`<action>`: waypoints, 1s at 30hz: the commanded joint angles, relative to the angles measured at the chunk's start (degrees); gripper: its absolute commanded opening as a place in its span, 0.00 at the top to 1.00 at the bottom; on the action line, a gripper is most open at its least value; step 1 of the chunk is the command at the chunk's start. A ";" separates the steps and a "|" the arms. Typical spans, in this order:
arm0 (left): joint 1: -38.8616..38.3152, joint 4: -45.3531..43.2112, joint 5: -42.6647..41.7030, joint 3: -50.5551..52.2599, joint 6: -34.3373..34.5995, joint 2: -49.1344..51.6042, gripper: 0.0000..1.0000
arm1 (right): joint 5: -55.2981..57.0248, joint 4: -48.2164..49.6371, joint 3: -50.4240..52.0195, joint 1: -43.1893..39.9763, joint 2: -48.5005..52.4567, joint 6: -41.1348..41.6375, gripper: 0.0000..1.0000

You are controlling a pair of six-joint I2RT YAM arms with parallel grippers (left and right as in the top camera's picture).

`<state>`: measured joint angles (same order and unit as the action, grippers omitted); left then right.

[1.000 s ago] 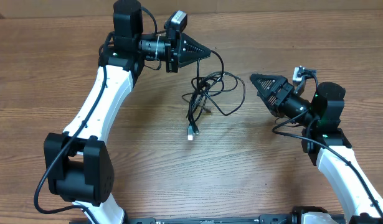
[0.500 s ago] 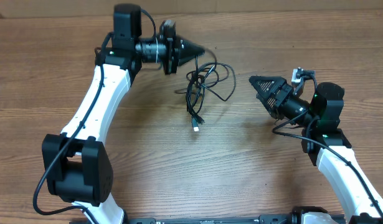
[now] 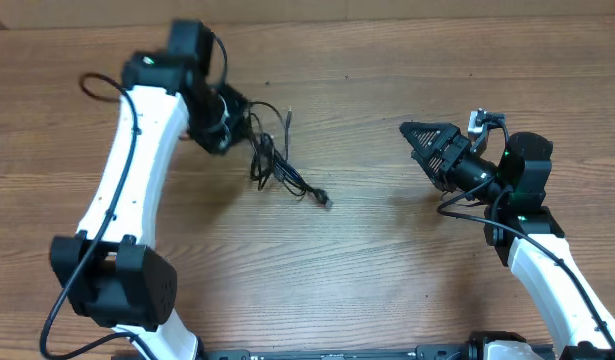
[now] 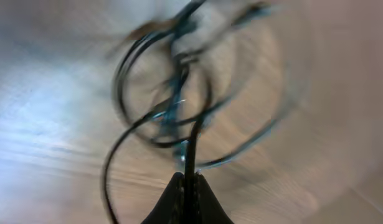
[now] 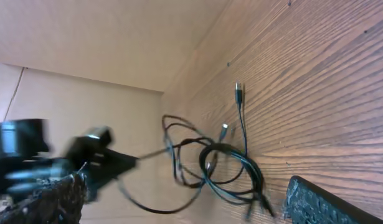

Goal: Untangle cables

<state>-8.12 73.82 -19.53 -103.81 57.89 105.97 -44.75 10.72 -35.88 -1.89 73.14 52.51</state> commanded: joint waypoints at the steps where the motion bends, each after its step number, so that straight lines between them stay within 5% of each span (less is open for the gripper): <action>1: -0.92 2.25 0.37 -12.13 -2.64 -1.73 0.96 | 0.11 0.33 0.22 -0.37 -0.04 -0.31 0.00; 9: -1.07 2.64 2.23 -17.51 -2.64 -1.75 0.96 | 0.22 -0.33 0.22 -0.37 -0.04 -0.55 0.00; 12: -1.07 2.67 2.73 -17.51 -2.64 -1.75 0.84 | 0.33 -0.52 0.22 -0.37 -0.04 -0.55 0.00; 17: -1.07 2.82 4.59 -17.49 -2.67 -1.73 0.08 | 0.33 -0.55 0.22 -0.39 -0.04 -0.55 0.00; 18: -1.07 3.15 5.27 -17.49 -2.75 -1.73 0.00 | 0.33 -0.55 0.22 -0.37 -0.04 -0.55 0.00; 30: -1.07 12.13 30.99 -15.23 -3.93 -1.01 0.00 | 1.16 -0.59 0.22 -0.37 -0.04 -0.52 0.00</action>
<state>-9.02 85.56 0.69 -120.05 55.05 105.62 -44.49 10.20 -35.88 -1.89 73.14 52.47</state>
